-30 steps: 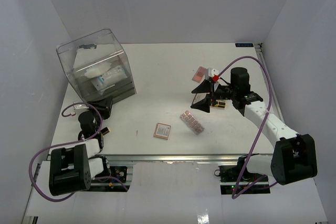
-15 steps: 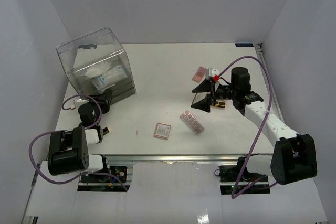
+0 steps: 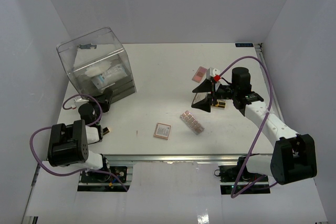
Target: Organize the makeup
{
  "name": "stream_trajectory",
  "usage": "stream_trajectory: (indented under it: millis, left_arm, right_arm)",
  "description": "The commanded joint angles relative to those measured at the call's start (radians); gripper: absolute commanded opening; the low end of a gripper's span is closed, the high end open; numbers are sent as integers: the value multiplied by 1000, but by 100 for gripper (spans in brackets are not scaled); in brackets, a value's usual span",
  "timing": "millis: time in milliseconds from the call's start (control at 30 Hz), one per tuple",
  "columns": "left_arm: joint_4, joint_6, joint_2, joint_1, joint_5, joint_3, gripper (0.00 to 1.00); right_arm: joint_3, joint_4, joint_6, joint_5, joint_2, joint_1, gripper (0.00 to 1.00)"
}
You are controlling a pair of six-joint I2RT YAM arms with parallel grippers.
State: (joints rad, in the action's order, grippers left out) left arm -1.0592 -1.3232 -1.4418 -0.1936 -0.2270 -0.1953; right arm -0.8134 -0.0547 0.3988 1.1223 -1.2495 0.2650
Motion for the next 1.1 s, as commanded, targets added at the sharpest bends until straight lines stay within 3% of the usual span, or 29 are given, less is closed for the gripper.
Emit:
stream_trajectory:
  millis: [0,300,533,800,1067]
  left_arm:
    - [-51,33,-2,-4,-35,25,6]
    - [-31,43,125,-4,-100,144,4]
    - [119,32,372,-4,-137,259,3]
    - [370,28,634,-4,-142,282,5]
    - [385,-3,615,-4,-171,295,10]
  right_arm:
    - [2,-28,-3,27,5,-9,81]
    - [2,-28,-3,30,13,-11,80]
    - [3,-28,-3,30,15,-13,81]
    - [5,-28,-2,27,17,-17,81]
    - [8,-28,1,21,18,-23,81]
